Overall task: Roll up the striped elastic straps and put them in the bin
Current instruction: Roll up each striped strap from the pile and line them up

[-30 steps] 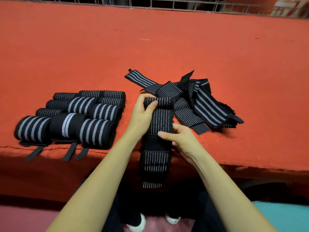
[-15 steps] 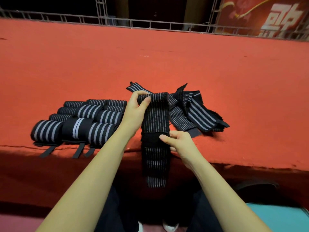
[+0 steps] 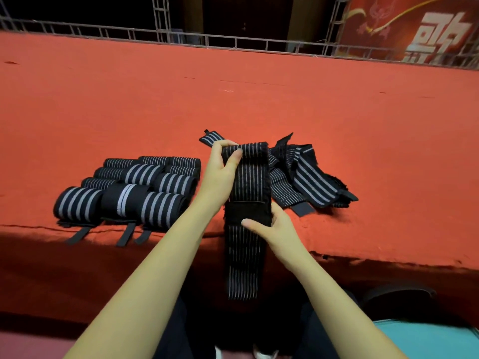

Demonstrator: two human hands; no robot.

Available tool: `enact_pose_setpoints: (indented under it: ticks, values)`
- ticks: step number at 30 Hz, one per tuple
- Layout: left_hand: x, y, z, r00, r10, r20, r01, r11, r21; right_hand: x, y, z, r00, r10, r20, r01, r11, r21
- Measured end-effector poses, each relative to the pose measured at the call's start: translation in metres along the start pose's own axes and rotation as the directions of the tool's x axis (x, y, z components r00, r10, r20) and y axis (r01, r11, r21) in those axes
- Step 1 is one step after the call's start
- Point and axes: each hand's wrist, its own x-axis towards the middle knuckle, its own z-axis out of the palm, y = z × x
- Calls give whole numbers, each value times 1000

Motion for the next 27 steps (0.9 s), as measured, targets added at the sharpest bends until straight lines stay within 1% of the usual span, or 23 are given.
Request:
enact_pose_setpoints:
  ticks: [2,5,7,9,10,12,13,14,18,20,22,24,27]
  values:
    - [1,-3,2,998,10,-56,-9,1000,12,3,-3,0,999,-2,35,3,1000,-26]
    - [0,-9,4,994,-3,-113,8,999,39,1,-3,-3,986,70,153,-64,997,-40]
    - [-3,-15,5,995,-12,-98,18,998,56,-1,-3,-7,963,140,230,-130,990,-56]
    - [-5,-23,5,998,-39,-54,42,998,53,0,0,-11,955,153,255,-124,984,-128]
    - [-5,-28,4,997,-64,-30,66,997,47,3,1,-13,964,127,232,-99,987,-127]
    - [-6,-36,2,995,-101,14,100,993,56,12,-3,-17,993,78,90,-78,997,-8]
    - [-7,-41,2,993,-111,37,108,992,58,19,-5,-20,998,54,18,-55,997,60]
    - [-8,-44,2,991,-118,64,115,992,51,25,-9,-21,999,34,-39,-30,995,92]
    - [-11,-59,5,983,-81,166,71,995,69,44,-13,-16,996,-32,-78,40,993,113]
    - [-9,-66,5,983,-58,177,46,996,70,54,-5,-12,990,-41,-133,52,995,83]
    - [-8,-76,3,981,-65,181,53,996,71,62,8,-10,987,-20,-157,28,998,48]
    - [-8,-86,2,970,-131,204,114,989,97,65,21,-10,989,-5,-151,8,1000,24]
    - [-7,-97,3,927,-308,214,278,947,161,66,34,-11,991,-11,-130,10,1000,-7]
